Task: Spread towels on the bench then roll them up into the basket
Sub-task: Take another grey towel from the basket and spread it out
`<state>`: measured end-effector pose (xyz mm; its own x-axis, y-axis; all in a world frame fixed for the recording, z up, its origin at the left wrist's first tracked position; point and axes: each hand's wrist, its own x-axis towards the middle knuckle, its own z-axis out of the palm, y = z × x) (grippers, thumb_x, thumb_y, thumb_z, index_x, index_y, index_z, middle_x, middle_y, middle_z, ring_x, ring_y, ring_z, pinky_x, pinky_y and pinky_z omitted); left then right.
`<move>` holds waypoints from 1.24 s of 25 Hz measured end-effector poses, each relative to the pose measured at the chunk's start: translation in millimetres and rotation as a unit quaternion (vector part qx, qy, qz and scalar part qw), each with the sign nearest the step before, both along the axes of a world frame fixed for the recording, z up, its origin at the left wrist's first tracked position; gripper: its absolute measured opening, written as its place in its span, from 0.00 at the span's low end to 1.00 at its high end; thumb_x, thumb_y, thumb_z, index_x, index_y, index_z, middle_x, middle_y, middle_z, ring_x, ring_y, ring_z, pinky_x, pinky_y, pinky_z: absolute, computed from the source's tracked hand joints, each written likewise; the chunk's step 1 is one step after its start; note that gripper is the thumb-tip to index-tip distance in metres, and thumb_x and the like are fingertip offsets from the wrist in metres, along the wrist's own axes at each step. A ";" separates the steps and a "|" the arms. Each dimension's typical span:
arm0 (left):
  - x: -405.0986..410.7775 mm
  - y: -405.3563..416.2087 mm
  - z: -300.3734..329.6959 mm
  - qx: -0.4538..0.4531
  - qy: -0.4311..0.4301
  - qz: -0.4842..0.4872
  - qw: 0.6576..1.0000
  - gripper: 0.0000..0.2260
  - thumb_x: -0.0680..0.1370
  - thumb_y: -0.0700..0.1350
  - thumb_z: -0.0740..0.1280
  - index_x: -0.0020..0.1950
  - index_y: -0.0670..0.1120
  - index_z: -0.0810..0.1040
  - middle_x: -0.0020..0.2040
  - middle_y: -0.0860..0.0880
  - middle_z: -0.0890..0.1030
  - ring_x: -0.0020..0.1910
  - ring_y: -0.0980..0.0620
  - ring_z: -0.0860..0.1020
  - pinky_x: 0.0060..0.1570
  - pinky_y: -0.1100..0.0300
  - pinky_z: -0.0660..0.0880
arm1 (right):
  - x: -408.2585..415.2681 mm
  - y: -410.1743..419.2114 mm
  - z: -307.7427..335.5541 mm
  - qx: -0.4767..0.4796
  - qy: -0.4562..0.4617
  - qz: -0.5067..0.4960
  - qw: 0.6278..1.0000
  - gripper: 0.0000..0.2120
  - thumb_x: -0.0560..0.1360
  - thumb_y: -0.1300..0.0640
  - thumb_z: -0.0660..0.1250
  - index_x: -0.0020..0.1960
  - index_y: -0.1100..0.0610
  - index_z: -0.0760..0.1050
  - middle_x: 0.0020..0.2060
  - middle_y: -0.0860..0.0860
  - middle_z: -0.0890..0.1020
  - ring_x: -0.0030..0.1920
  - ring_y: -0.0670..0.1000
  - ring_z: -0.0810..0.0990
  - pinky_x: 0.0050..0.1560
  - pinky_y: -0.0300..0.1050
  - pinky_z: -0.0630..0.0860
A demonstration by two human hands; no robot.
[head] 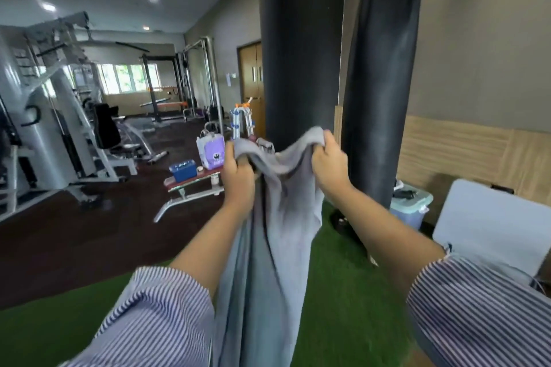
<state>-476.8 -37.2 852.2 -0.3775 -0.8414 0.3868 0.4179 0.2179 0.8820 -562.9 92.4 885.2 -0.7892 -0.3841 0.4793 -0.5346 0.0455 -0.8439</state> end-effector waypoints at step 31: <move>196.8 196.1 -244.2 -0.283 -0.589 0.234 0.720 0.07 0.78 0.49 0.63 0.42 0.52 0.77 0.34 0.52 0.74 0.33 0.46 0.75 0.37 0.56 0.63 | -96.6 312.8 -196.8 0.512 0.120 -0.178 0.832 0.09 0.73 0.70 0.59 0.50 0.68 0.75 0.49 0.65 0.77 0.50 0.64 0.76 0.49 0.50 0.72</move>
